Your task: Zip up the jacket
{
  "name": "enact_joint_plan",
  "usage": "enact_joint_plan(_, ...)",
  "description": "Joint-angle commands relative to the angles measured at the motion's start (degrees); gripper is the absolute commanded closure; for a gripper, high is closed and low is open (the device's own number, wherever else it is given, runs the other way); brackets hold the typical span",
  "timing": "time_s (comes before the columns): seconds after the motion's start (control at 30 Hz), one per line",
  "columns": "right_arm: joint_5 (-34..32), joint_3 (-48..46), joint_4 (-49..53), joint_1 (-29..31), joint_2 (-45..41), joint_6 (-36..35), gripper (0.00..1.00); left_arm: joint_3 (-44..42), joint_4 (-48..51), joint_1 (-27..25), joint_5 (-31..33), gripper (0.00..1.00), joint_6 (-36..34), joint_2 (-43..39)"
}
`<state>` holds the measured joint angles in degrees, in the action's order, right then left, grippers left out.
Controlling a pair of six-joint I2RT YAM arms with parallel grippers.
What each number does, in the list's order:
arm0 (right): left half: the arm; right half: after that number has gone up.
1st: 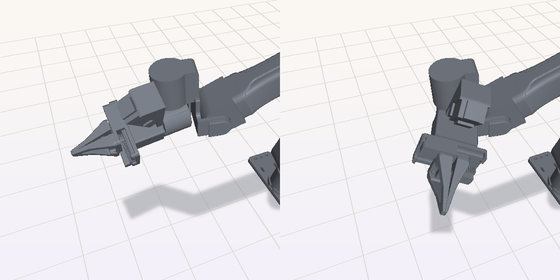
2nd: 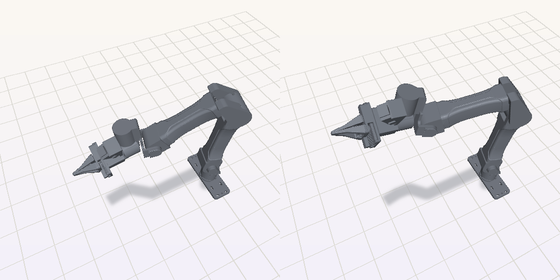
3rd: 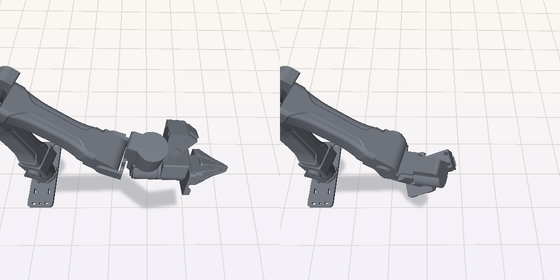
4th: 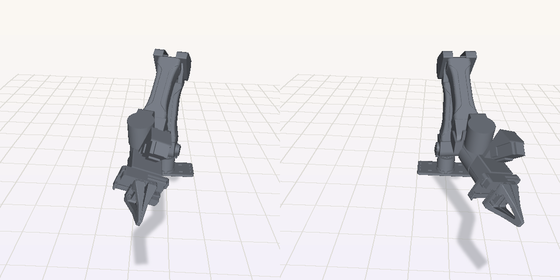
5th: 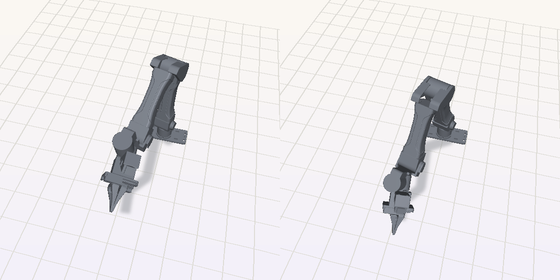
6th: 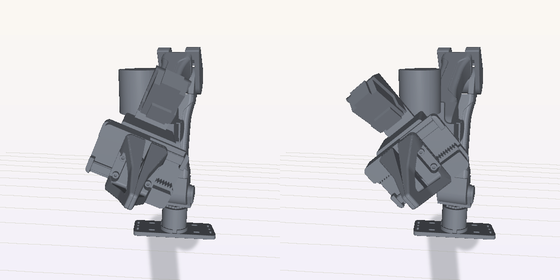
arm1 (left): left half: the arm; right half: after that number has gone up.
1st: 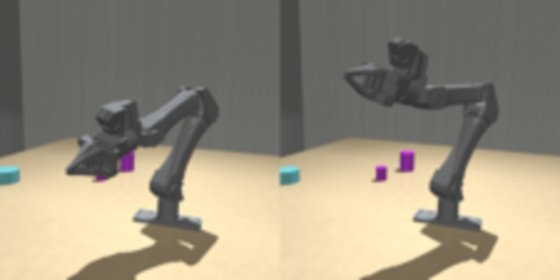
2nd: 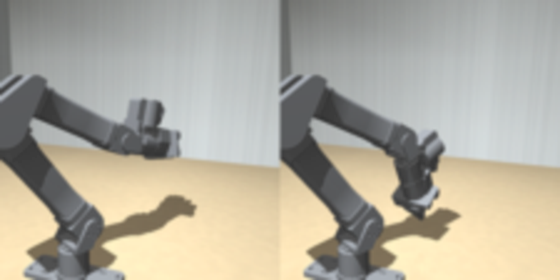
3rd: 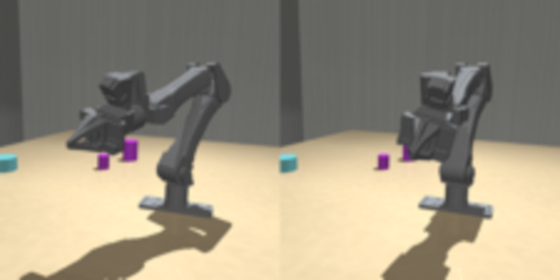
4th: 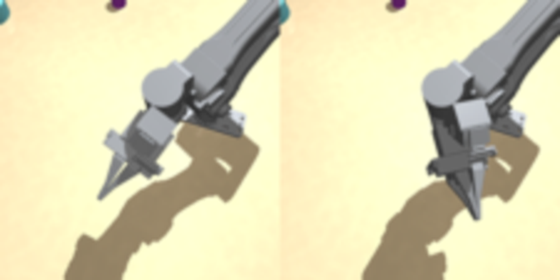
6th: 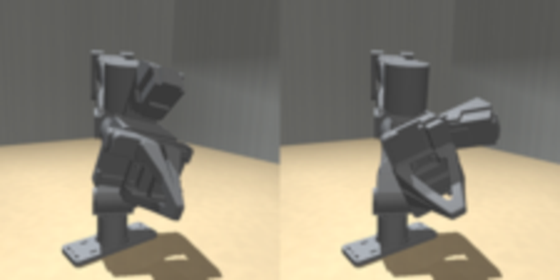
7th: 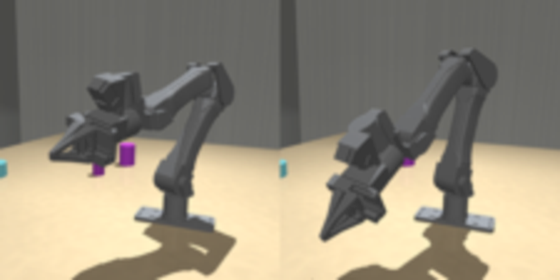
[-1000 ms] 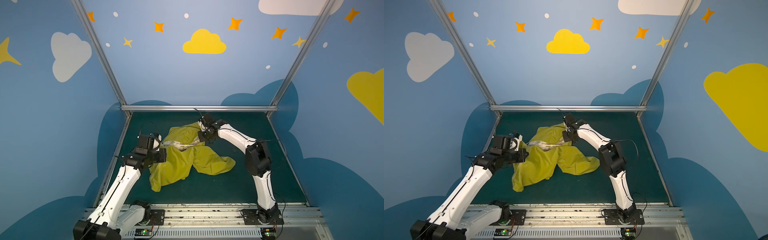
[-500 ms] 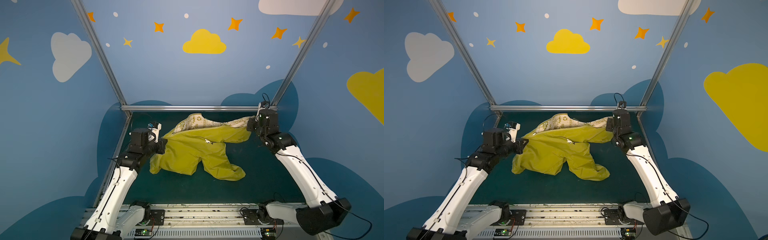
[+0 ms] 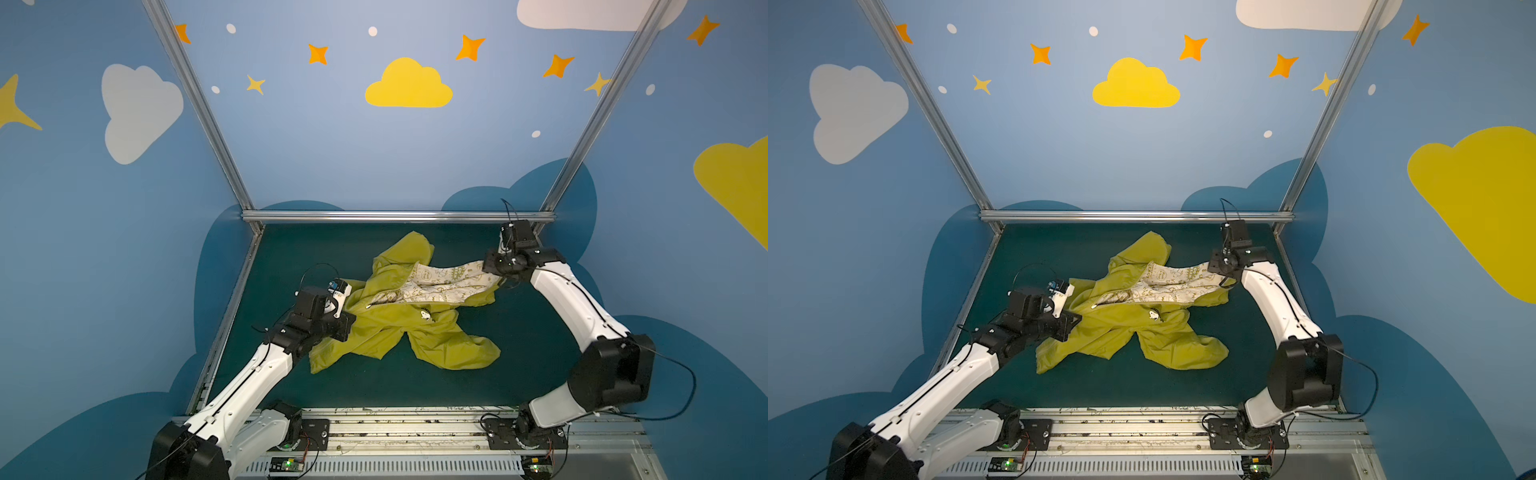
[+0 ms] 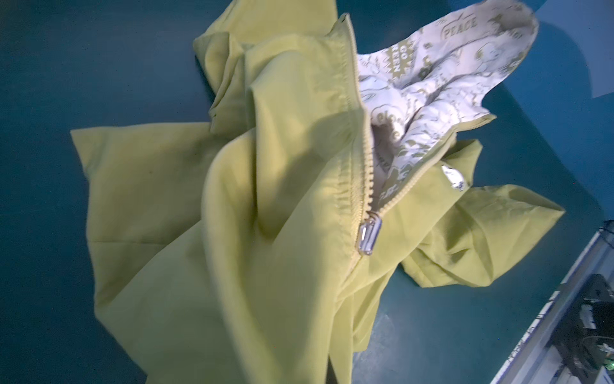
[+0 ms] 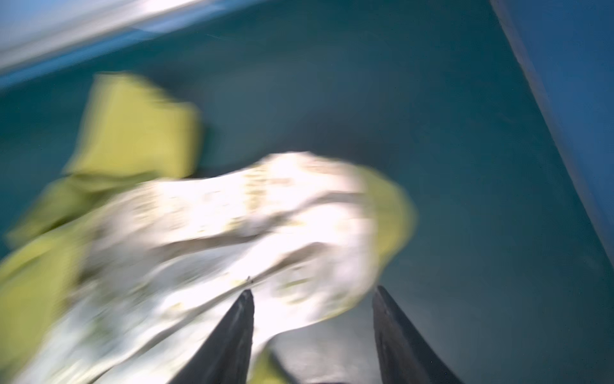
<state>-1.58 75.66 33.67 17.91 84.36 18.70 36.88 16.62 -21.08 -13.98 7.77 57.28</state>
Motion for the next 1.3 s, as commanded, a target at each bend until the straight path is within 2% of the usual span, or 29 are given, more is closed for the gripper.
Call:
enact_joint_plan(0.0, 22.56, -9.49, -17.29, 7.42, -1.79, -3.68, 0.42, -0.23, -2.23, -1.06, -2.51, 0.87, 1.09, 0.05)
enact_joint_plan(0.03, 25.39, -11.41, -21.75, 9.28, -1.38, -2.84, 0.43, -0.43, -1.85, -1.15, -2.58, 0.8, 1.56, 0.27)
enact_joint_plan(0.07, 28.1, -12.43, -24.94, 11.15, -0.48, -2.71, 0.43, -0.66, -1.5, -1.34, -2.32, 0.67, 2.2, 0.29)
enact_joint_plan(0.2, 34.09, -11.37, -26.75, 15.65, 4.41, -2.01, 0.46, -2.03, -1.58, -2.02, 0.22, 0.57, 4.27, 0.79)
enact_joint_plan(0.3, 36.07, -11.4, -26.59, 16.79, 6.96, -2.08, 0.5, -2.25, -1.68, -2.68, -0.16, 0.56, 4.55, 2.79)
enact_joint_plan(0.57, 41.69, -11.75, -28.5, 18.87, 11.07, -2.27, 0.5, -0.6, -4.24, -4.59, -2.18, 0.5, 3.77, 9.89)
enact_joint_plan(0.63, 42.22, -11.24, -28.33, 19.33, 12.23, -2.23, 0.51, -0.32, -6.16, -4.71, -2.03, 0.52, 4.16, 11.7)
enact_joint_plan(0.8, 43.19, -11.32, -30.09, 19.61, 13.79, -0.89, 0.52, -0.23, -11.0, -4.72, -2.77, 0.7, 4.98, 13.79)
enact_joint_plan(0.87, 44.01, -11.5, -30.49, 19.62, 14.07, -0.77, 0.52, -0.15, -12.06, -4.71, -3.03, 0.71, 5.27, 14.24)
enact_joint_plan(0.97, 43.87, -11.67, -29.9, 19.62, 14.25, -0.68, 0.52, 1.37, -11.23, -4.73, -2.68, 0.62, 5.03, 16.25)
enact_joint_plan(1.07, 44.03, -11.54, -29.47, 19.62, 14.52, -0.34, 0.53, 3.53, -9.64, -4.7, -3.33, 0.62, 3.63, 19.41)
enact_joint_plan(1.13, 44.12, -11.41, -29.08, 19.62, 14.61, -0.25, 0.54, 4.39, -8.96, -4.75, -4.03, 0.65, 2.86, 21.33)
enact_joint_plan(1.27, 43.77, -11.41, -28.05, 19.53, 14.43, -0.44, 0.54, 4.23, -9.66, -4.69, -6.45, 0.79, 2.42, 22.13)
